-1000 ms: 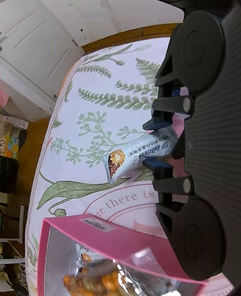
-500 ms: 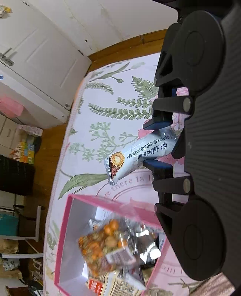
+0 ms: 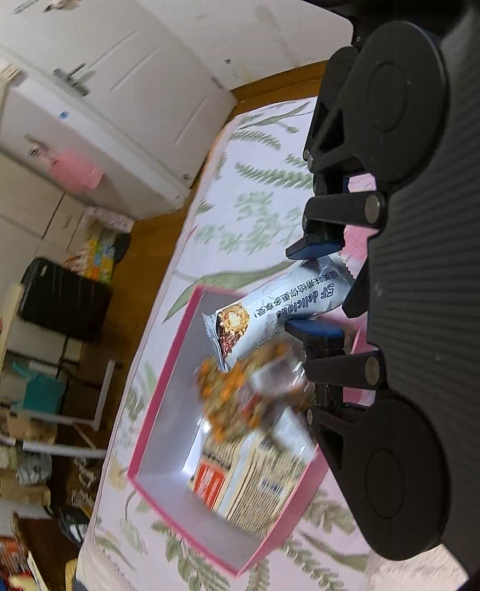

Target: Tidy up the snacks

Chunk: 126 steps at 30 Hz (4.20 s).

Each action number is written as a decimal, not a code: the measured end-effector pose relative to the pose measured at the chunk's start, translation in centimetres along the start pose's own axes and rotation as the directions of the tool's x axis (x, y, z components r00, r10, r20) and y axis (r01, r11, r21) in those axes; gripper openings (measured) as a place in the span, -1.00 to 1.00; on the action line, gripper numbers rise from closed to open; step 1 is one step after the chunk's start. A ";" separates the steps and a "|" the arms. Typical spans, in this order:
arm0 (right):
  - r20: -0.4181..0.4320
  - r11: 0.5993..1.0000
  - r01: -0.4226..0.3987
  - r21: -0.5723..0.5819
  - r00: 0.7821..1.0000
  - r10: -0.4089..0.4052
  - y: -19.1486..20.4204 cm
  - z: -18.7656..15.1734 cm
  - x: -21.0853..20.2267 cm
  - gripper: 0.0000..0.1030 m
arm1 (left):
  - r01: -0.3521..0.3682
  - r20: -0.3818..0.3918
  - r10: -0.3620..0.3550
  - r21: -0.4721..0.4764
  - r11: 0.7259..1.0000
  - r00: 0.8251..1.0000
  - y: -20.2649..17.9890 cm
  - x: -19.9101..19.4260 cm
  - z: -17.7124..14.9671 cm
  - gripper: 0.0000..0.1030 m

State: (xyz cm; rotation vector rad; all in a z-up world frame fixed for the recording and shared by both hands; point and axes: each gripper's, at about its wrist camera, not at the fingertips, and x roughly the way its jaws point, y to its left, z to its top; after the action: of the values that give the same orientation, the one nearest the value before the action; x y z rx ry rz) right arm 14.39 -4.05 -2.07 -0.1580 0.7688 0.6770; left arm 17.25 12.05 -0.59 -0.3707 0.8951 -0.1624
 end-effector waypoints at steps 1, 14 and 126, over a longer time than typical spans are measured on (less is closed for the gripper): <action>0.003 1.000 -0.005 -0.020 1.000 0.005 0.4 0.5 0.5 -0.03 | -0.009 0.006 0.009 -0.005 1.000 1.000 0.8 -0.1 0.4 -0.34; -0.059 0.984 -0.162 -0.078 0.986 0.157 1.2 4.5 10.4 -0.03 | -0.124 -0.032 0.120 -0.168 0.978 0.992 10.4 4.4 3.8 -0.31; -0.054 0.709 0.585 0.395 0.785 -0.618 2.5 -12.4 -15.7 0.84 | -0.197 0.186 0.147 0.284 0.938 0.971 -2.9 -9.3 -11.1 0.85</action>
State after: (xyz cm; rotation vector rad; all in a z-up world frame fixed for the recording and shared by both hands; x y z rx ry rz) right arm -2.62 -14.67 0.08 -0.0061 0.7012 -0.1106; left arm 2.87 9.33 0.99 -0.0187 0.7234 -0.1026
